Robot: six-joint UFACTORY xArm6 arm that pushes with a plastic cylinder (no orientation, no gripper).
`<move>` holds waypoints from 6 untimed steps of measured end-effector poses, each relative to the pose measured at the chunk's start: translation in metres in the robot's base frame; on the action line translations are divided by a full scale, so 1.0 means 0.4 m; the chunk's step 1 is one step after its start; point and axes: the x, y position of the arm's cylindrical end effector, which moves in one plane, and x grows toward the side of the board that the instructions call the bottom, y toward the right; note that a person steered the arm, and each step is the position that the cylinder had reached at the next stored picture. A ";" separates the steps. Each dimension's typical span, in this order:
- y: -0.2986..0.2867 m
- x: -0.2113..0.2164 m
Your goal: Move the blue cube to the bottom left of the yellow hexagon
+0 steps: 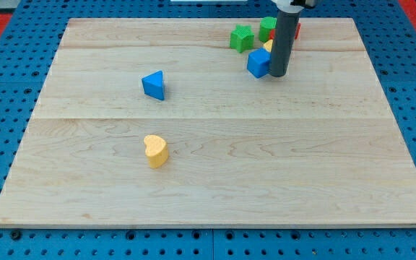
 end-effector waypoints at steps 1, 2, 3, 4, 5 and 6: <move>0.000 0.003; 0.000 0.007; 0.000 0.011; 0.000 0.016; -0.004 0.030; -0.066 0.034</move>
